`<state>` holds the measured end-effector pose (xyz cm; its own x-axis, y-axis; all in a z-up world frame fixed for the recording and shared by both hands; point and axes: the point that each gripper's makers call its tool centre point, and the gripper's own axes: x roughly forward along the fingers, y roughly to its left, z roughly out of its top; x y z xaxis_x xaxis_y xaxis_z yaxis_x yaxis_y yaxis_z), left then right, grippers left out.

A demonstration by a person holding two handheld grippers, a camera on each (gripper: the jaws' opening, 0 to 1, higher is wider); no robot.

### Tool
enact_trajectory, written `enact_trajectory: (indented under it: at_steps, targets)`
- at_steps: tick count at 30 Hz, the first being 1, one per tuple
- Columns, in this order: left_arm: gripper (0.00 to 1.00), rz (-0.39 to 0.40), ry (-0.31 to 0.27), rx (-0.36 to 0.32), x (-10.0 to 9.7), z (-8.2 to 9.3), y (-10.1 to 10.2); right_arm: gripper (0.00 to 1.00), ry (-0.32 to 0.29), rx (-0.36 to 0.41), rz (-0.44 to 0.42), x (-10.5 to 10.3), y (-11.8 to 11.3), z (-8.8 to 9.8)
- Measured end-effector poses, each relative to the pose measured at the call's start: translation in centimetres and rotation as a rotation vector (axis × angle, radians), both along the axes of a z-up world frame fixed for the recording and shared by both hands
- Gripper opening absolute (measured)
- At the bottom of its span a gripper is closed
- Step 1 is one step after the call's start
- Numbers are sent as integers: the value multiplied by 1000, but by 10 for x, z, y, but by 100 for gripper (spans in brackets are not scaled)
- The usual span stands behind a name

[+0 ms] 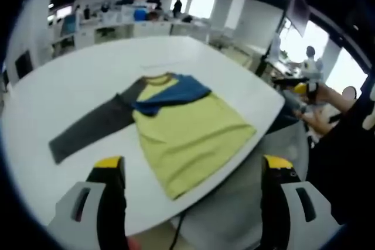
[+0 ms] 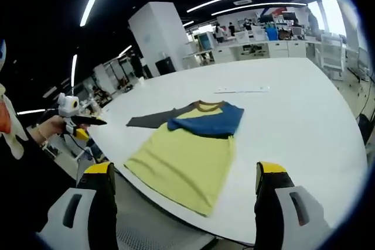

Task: Fold the garment on the visible template until the final outline fits inside the template.

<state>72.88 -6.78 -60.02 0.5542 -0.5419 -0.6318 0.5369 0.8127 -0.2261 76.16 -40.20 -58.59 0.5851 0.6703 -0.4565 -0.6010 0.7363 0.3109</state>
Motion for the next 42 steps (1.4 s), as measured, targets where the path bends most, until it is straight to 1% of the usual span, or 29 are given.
enact_trajectory:
  at_steps: [5, 7, 10, 13, 15, 19, 23, 24, 26, 30, 35, 42]
  targets:
    - [92, 1, 0, 0, 3, 0, 1, 100, 5, -3, 5, 5, 3, 0]
    - [92, 2, 1, 0, 4, 0, 2, 99, -3, -19, 8, 8, 5, -1]
    - [92, 7, 0, 1, 6, 0, 5, 93, -20, -64, 25, 13, 9, -3]
    - [92, 13, -2, 0, 7, 0, 6, 92, -19, -70, 47, 19, 17, -4]
    - [92, 9, 0, -1, 8, 0, 6, 89, -20, -84, 65, 23, 24, -5]
    - [92, 10, 3, -1, 12, -2, 9, 84, -23, -96, 100, 33, 41, -9]
    - [92, 22, 8, -14, 16, -5, 14, 76, -27, -126, 158, 49, 63, -19]
    - [92, 24, 13, -15, 16, -8, 15, 74, -28, -130, 167, 55, 71, -22]
    - [92, 26, 21, -16, 18, -11, 17, 72, -23, -134, 195, 62, 84, -26]
    - [92, 36, 26, -26, 21, -13, 20, 67, -39, -150, 239, 76, 107, -31]
    - [92, 45, 36, -33, 24, -17, 24, 63, -45, -186, 303, 87, 130, -41]
    - [92, 52, 52, -48, 22, -23, 24, 60, -54, -210, 377, 99, 160, -49]
